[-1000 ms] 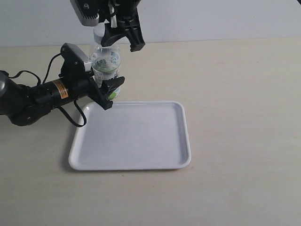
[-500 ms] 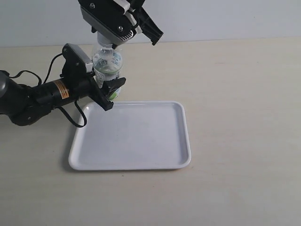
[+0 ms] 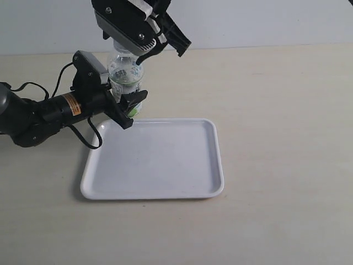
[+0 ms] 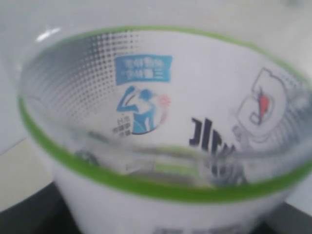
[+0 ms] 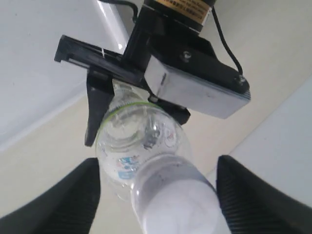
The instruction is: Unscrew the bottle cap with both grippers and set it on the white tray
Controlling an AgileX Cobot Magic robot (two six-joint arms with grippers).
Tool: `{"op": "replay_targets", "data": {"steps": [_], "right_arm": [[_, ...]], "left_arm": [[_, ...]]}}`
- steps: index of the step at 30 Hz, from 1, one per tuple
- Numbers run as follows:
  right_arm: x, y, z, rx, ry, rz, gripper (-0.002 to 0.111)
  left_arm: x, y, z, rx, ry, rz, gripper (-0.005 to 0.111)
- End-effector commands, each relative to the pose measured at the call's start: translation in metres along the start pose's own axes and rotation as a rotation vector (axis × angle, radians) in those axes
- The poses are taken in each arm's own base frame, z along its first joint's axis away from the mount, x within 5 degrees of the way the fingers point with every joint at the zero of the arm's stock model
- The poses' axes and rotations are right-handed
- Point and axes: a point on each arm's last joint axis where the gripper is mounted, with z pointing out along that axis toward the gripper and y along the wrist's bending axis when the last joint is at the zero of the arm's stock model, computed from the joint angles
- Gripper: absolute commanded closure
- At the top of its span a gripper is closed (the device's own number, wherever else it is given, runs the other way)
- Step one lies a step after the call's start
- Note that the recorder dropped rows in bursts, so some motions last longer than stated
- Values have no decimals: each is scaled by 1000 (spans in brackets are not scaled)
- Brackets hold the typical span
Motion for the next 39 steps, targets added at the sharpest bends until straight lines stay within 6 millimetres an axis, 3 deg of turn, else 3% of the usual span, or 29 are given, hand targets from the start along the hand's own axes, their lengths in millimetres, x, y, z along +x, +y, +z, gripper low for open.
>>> {"op": "replay_targets", "data": {"steps": [1, 5, 10, 19, 27, 39], "right_arm": [[-4, -3, -1, 32, -46, 206, 36], [-5, -6, -6, 57, -53, 458, 36], [-2, -12, -12, 129, -51, 908, 36], [10, -17, -15, 252, -17, 1406, 36], [8, -13, -14, 205, -31, 1596, 36], [7, -9, -11, 153, -3, 1619, 43]], "left_arm": [[-4, 4, 0, -26, -18, -36, 107], [-3, 4, 0, -26, -10, -36, 107], [-3, 4, 0, -26, -5, -36, 107], [-3, 4, 0, -26, -5, -36, 107], [-3, 3, 0, -23, -5, -34, 107], [-3, 3, 0, -21, -5, -36, 107]]}}
